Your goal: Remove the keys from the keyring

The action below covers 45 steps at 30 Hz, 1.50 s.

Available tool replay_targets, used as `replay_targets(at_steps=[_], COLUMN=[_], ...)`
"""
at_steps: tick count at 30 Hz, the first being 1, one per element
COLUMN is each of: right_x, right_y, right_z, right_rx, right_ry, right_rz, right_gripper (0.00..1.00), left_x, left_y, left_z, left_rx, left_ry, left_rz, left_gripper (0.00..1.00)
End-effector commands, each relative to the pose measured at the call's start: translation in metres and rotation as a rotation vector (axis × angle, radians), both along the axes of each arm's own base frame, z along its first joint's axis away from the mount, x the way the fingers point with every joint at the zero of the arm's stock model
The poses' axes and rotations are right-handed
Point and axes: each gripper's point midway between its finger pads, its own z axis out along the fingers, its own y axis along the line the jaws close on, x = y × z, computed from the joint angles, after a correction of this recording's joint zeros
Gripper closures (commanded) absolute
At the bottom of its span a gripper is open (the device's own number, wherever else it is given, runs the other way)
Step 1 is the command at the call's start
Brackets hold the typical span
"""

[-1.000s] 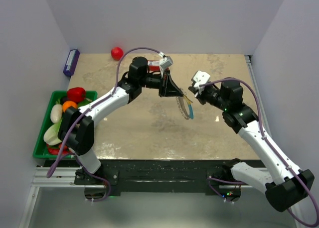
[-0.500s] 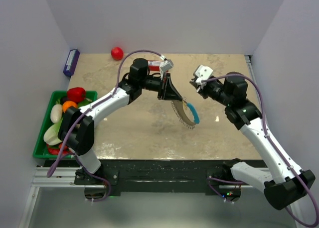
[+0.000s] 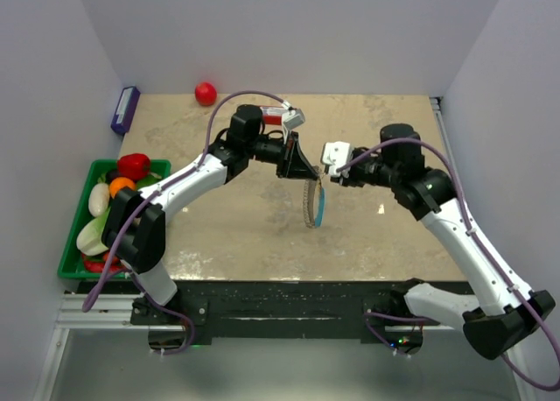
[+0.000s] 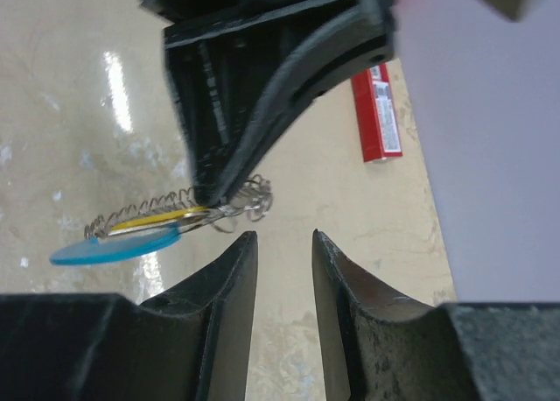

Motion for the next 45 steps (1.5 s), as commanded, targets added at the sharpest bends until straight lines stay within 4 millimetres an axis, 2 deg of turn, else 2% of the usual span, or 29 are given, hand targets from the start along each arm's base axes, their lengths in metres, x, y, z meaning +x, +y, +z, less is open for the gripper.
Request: replay_targets(at_steps=[1, 2, 3, 13, 32, 45], right_x=[-0.004, -0.002, -0.003, 0.009, 0.011, 0.014], right_y=[0.0, 0.003, 0.003, 0.002, 0.012, 0.02], right_z=[-0.023, -0.016, -0.024, -0.008, -0.038, -0.036], right_rx=[-0.098, -0.081, -0.092, -0.097, -0.188, -0.172], right_ry=[-0.094, -0.138, -0.14, -0.26, -0.247, -0.278], right_rz=[-0.02, -0.025, -0.022, -0.093, -0.058, -0.051], right_gripper=[0.64, 0.64, 0.64, 0.69, 0.68, 0.73], left_x=[0.005, 0.005, 0.006, 0.005, 0.004, 0.003], left_y=[-0.001, -0.001, -0.001, -0.003, -0.004, -0.006], left_z=[0.037, 0.037, 0.037, 0.036, 0.036, 0.034], left_rx=[-0.054, -0.054, -0.052, -0.054, -0.056, -0.054], left_ry=[-0.099, -0.099, -0.099, -0.091, -0.085, -0.081], left_rz=[0.028, 0.031, 0.036, 0.026, 0.019, 0.012], left_gripper=[1.0, 1.0, 1.0, 1.0, 1.0, 1.0])
